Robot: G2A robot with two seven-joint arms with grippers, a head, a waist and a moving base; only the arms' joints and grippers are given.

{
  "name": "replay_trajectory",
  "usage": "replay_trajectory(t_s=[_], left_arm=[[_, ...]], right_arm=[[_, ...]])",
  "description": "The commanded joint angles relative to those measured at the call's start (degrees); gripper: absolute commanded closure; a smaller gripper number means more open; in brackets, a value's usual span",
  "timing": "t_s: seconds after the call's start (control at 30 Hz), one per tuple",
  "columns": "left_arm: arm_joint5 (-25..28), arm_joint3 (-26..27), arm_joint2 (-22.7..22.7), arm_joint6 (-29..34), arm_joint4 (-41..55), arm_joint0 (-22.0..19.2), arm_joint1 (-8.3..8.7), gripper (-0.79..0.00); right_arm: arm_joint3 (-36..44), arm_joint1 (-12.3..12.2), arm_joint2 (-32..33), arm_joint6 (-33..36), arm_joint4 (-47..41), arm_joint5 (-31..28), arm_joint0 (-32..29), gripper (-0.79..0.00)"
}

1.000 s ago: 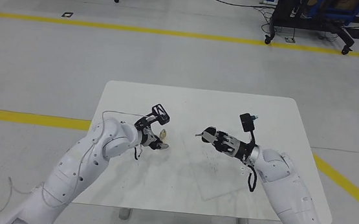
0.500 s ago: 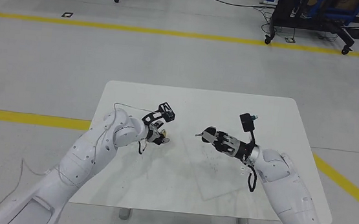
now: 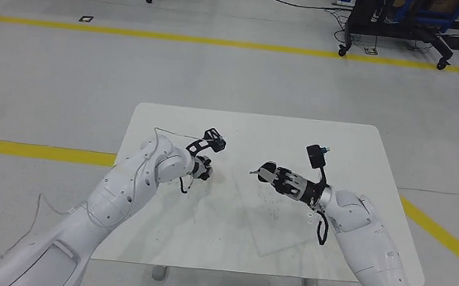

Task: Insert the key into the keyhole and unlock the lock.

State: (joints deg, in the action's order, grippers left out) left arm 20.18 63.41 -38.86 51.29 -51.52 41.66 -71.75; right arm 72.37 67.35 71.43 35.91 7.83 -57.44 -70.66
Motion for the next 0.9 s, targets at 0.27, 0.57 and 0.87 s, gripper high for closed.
replay_trajectory(t_s=[0.27, 0.57, 0.87], left_arm=[[-1.9, -1.8, 1.5, 1.3, -1.7, -1.2, -1.32, 0.000], [-3.2, -1.4, 1.7, -2.0, -4.7, -1.0, -1.94, 0.000], [-2.7, 0.9, 0.7, -5.4, -6.6, 0.6, -1.34, 0.000]], right_arm=[[0.0, 0.0, 0.0, 0.0, 0.0, 0.0, 0.0, 0.000], [0.0, 0.0, 0.0, 0.0, 0.0, 0.0, 0.0, 0.000], [0.0, 0.0, 0.0, 0.0, 0.0, 0.0, 0.0, 0.000]])
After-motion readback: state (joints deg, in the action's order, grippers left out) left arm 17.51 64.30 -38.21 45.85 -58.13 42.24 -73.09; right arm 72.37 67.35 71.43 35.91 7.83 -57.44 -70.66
